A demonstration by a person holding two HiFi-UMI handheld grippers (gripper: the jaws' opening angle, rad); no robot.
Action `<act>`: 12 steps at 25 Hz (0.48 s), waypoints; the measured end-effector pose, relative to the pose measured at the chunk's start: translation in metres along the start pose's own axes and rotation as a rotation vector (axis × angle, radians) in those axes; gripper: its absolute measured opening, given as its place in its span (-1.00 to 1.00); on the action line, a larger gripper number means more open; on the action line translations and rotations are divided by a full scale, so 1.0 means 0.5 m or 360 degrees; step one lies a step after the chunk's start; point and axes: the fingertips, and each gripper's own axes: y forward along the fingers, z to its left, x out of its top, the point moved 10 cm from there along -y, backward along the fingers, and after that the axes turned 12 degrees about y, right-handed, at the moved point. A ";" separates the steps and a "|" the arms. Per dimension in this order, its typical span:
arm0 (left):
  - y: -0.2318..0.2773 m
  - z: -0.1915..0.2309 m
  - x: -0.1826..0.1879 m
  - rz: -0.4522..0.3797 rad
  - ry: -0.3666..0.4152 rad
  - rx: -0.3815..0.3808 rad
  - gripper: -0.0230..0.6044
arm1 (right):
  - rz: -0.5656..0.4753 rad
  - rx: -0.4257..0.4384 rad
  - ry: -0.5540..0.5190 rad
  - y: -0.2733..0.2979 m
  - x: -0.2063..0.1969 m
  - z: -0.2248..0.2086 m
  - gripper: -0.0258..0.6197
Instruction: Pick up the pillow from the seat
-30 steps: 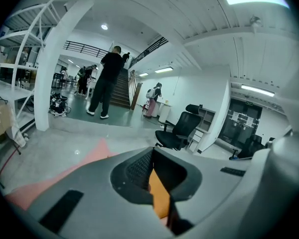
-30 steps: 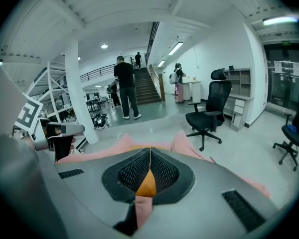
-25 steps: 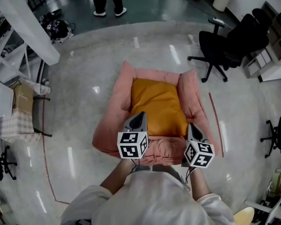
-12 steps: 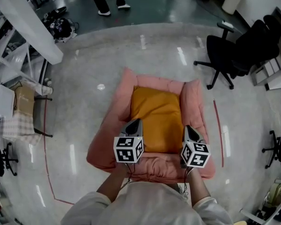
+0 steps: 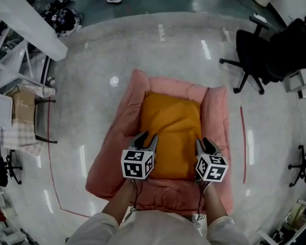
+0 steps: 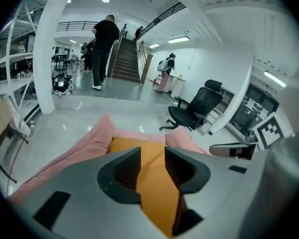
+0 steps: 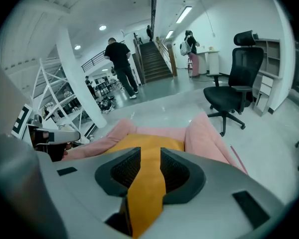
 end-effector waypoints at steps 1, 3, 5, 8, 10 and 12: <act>0.016 0.005 -0.004 0.0032 -0.0007 -0.0012 -0.42 | 0.0031 -0.0002 0.0009 0.014 -0.002 -0.008 -0.53; 0.042 0.015 -0.011 0.0092 -0.0023 -0.0021 -0.35 | 0.0092 0.0001 0.0028 0.039 -0.008 -0.021 -0.50; 0.062 0.029 -0.021 0.0159 -0.0036 -0.0013 -0.29 | 0.0162 0.0013 0.0049 0.062 -0.017 -0.031 -0.45; 0.094 0.045 -0.040 0.0283 -0.0054 -0.0017 -0.15 | 0.0267 0.0025 0.0071 0.095 -0.030 -0.051 -0.26; 0.113 0.054 -0.053 0.0358 -0.0075 -0.0025 -0.06 | 0.0314 0.0030 0.0081 0.115 -0.034 -0.063 -0.22; 0.128 0.065 -0.067 0.0420 -0.0102 -0.0030 0.01 | 0.0352 0.0041 0.0101 0.136 -0.037 -0.072 -0.19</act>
